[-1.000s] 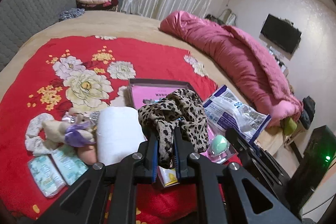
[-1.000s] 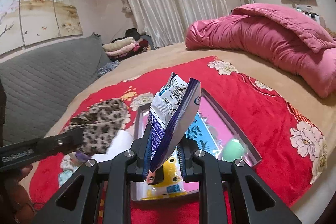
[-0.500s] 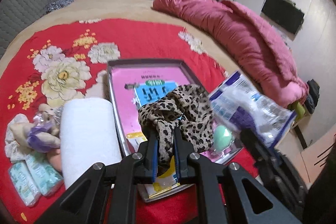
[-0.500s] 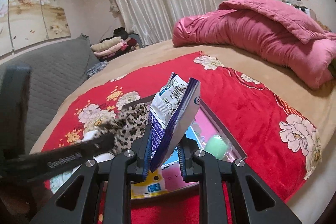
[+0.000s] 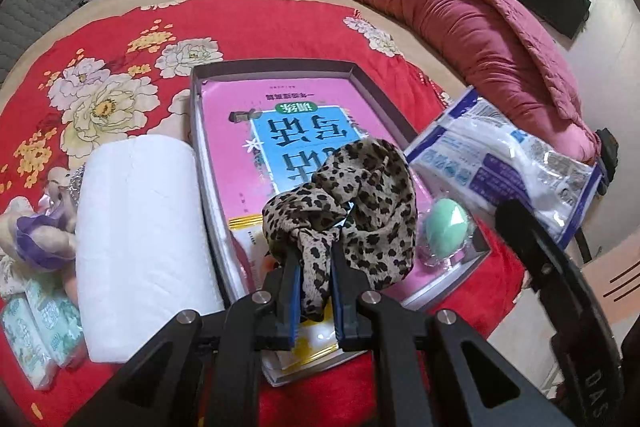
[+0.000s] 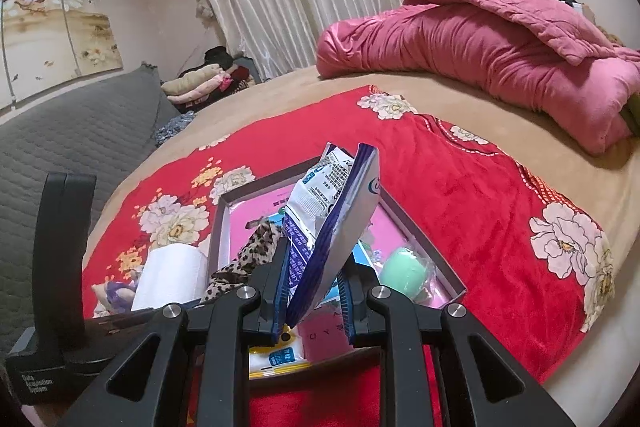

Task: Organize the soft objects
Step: 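Lower the snack bag into the tray with the right tool while the left holds the cloth above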

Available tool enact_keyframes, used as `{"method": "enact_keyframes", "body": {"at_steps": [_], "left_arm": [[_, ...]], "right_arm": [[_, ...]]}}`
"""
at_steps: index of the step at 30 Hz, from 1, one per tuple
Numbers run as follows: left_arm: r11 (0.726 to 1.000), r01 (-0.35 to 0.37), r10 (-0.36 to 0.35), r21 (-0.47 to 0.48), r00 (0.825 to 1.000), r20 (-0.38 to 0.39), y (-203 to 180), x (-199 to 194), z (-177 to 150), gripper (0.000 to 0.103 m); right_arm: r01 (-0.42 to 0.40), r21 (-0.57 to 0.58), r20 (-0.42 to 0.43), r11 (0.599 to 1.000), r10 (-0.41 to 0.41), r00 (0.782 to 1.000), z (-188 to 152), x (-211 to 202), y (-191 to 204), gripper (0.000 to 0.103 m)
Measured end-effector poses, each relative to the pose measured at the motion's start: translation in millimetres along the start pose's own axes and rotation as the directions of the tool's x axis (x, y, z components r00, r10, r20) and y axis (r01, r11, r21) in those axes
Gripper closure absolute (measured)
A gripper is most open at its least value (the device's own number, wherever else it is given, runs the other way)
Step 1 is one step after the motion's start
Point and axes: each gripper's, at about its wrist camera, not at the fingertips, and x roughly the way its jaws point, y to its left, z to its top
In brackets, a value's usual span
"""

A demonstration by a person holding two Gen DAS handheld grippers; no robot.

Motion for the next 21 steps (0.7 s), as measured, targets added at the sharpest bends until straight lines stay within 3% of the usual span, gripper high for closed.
{"method": "enact_keyframes", "body": {"at_steps": [12, 21], "left_arm": [[0.999, -0.045, 0.046, 0.016, 0.998, -0.053, 5.9, 9.9, -8.2, 0.090], [0.997, -0.057, 0.060, 0.046, 0.997, -0.053, 3.9, 10.6, -12.3, 0.090]], "right_arm": [[-0.007, -0.018, -0.049, 1.000, 0.006, 0.999, -3.6, 12.2, 4.3, 0.081], [-0.027, 0.033, -0.170, 0.999, 0.033, 0.985, -9.6, 38.0, -5.9, 0.081]]}}
